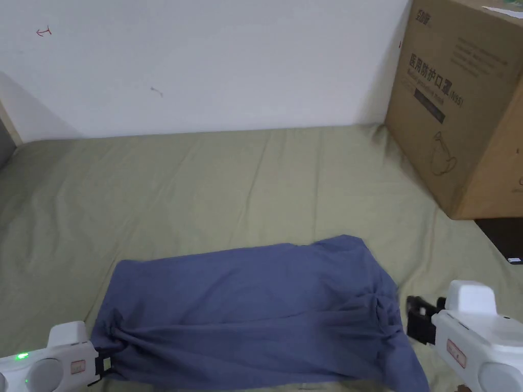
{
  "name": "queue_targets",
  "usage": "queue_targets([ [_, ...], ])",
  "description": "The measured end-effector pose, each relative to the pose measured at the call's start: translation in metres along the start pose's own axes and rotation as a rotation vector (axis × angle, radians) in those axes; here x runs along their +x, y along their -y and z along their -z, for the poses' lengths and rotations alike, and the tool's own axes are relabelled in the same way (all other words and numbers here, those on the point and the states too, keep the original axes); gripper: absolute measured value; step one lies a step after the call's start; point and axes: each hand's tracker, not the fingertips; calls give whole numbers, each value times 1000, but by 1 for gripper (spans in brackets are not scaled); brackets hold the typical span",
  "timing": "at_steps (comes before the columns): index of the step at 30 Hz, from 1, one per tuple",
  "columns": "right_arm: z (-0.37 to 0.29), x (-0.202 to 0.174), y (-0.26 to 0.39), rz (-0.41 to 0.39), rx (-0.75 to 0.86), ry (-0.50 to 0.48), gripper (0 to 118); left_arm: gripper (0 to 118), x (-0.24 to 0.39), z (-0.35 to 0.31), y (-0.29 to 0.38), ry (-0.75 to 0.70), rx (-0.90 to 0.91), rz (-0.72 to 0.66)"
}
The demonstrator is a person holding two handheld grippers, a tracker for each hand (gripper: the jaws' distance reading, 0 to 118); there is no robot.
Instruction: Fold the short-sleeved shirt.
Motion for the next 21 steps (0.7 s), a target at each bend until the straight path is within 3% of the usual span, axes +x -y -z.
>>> queue_targets([
  [2, 23, 1, 19, 12, -103, -1, 94, 6, 0, -9, -5, 11, 15, 5],
  [3, 50, 6, 30, 17, -152, -7, 104, 6, 1, -12, -6, 9, 22, 12],
  [6, 83, 6, 56, 11, -268, -15, 105, 6, 1, -16, -11, 15, 35, 14],
  [8, 102, 5, 72, 23, -324, -12, 100, 6, 1, -17, -11, 18, 36, 9],
  [10, 109, 6, 81, 37, -338, -15, 84, 6, 2, -18, -10, 16, 34, 9],
  [13, 119, 16, 89, 75, -338, -68, 31, 6, 0, -19, -6, 13, 28, 9],
  [14, 117, 17, 88, 94, -331, -81, 6, 6, -2, -20, -4, 12, 27, 4],
  [21, 59, 12, 70, 91, -204, -74, 5, 5, -14, -38, 11, 23, 24, -37],
])
